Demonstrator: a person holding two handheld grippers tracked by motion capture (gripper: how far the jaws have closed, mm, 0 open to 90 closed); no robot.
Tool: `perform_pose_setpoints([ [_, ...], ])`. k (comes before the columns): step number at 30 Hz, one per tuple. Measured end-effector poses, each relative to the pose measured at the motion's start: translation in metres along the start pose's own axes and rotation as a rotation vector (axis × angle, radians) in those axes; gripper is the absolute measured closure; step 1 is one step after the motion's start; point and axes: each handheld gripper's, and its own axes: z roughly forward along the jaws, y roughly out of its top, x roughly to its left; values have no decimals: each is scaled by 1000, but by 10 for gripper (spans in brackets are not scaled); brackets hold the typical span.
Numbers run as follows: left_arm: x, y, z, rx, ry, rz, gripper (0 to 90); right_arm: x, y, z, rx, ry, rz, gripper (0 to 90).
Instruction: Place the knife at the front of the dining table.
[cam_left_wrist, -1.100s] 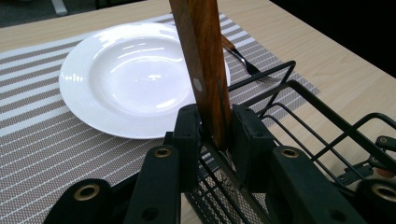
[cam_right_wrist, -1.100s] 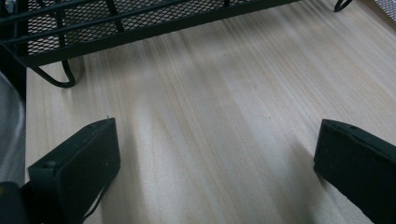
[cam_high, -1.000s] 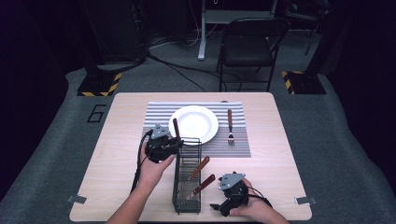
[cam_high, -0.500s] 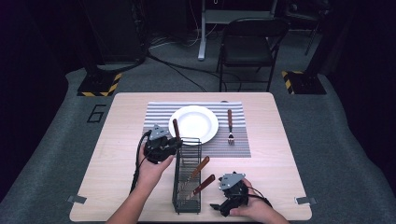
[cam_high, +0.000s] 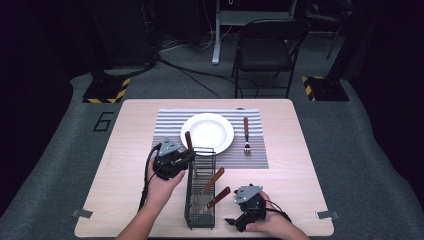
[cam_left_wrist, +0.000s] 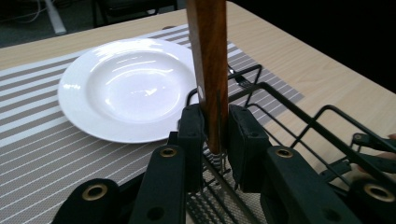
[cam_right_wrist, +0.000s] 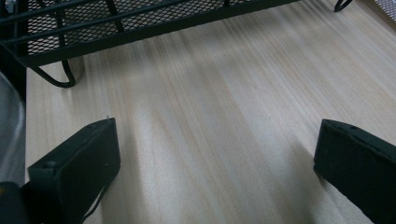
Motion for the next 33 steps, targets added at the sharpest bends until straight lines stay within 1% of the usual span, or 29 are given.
perform_pose_setpoints([
  [2,-3,1,1,3,-9,21,765,0,0,0,0,0,-1,0],
  [5,-7,2,4,4,-23,29,774,0,0,0,0,1,-1,0],
  [7,-9,2,5,3,-23,35,776,0,0,0,0,0,0,0],
  [10,-11,4,6,7,-29,37,779,0,0,0,0,1,0,0],
  [11,-12,5,5,11,-37,34,798,0,0,0,0,1,0,0],
  [13,-12,7,5,7,-47,31,800,0,0,0,-1,1,0,0],
  [15,-12,10,2,7,-43,38,801,0,0,0,-1,1,0,0],
  [19,-11,16,-3,-10,-38,43,801,0,0,0,0,1,0,0],
  [21,-11,19,-6,-13,-41,32,801,0,0,0,0,1,0,0],
  [26,-9,27,-12,-20,-32,36,801,0,0,0,0,1,0,0],
  [32,-10,42,-19,-27,-26,58,801,0,0,0,0,0,-2,0],
  [33,-11,44,-20,-31,-28,55,801,0,0,0,0,0,-2,0],
])
